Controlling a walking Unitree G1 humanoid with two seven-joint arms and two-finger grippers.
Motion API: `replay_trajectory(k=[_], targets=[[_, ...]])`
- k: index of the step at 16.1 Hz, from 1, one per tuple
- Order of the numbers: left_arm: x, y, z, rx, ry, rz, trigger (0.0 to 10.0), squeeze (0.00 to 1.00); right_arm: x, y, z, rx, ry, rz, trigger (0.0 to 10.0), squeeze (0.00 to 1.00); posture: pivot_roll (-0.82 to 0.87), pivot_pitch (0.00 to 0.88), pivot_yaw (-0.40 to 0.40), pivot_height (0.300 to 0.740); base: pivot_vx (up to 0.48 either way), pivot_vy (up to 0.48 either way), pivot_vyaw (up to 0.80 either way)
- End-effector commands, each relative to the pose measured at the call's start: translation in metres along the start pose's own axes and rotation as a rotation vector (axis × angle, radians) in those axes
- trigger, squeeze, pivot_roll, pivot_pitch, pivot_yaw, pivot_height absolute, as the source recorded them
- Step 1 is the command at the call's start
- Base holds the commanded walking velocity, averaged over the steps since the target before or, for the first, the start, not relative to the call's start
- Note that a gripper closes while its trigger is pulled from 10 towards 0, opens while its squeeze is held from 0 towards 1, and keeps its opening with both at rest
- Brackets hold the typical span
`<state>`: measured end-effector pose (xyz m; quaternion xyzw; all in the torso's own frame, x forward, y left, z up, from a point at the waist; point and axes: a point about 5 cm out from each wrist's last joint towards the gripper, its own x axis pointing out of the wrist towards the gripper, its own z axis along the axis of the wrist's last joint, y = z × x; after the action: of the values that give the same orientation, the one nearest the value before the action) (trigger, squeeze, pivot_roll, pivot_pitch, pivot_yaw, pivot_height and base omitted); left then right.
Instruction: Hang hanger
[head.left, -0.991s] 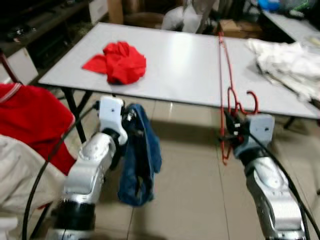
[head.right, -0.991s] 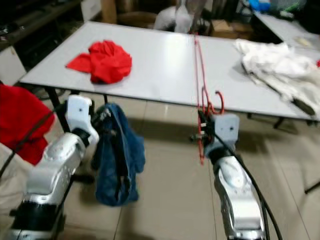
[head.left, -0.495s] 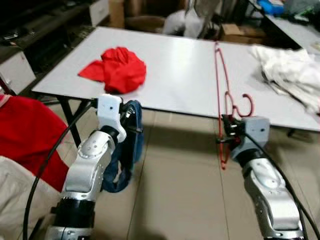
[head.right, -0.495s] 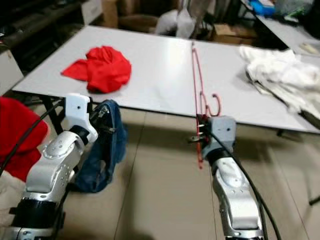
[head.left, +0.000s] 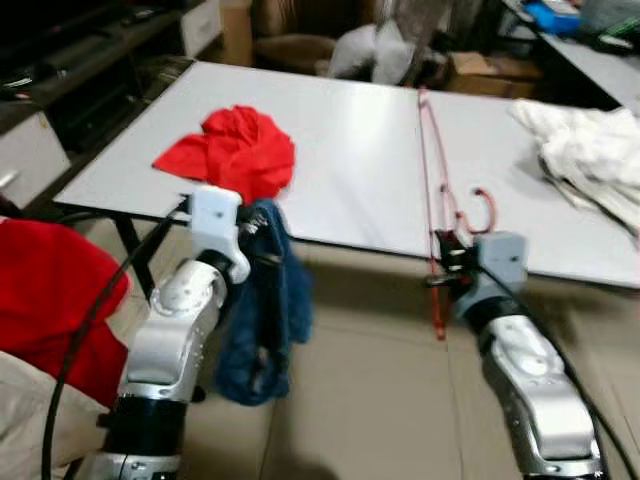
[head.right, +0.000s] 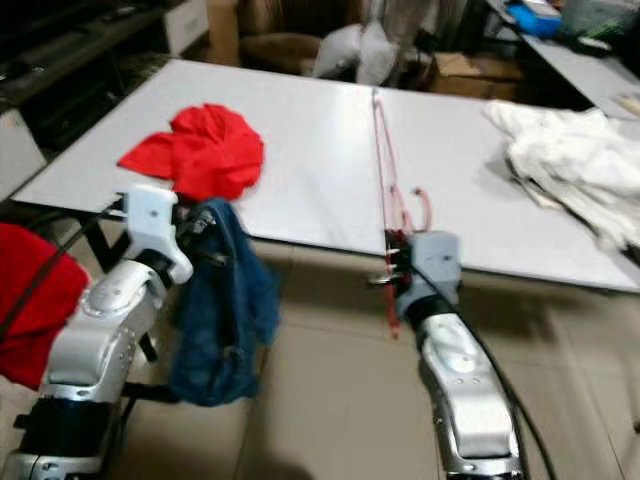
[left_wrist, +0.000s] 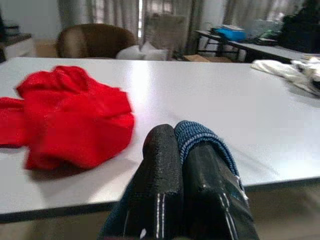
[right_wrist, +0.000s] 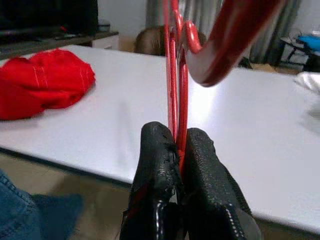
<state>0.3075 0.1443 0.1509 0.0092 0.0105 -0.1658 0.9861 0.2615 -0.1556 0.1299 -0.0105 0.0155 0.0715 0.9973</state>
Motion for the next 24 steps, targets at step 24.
replay_trajectory(k=[24], targets=[[0.068, 0.024, 0.063, 0.151, -0.022, 0.043, 10.0, 0.00, -0.044, -0.042, 0.061, -0.285, 0.125, 0.510, 10.0, 0.00, -0.03, 0.000, -0.029, 0.740, 0.353, 0.000, -0.10]])
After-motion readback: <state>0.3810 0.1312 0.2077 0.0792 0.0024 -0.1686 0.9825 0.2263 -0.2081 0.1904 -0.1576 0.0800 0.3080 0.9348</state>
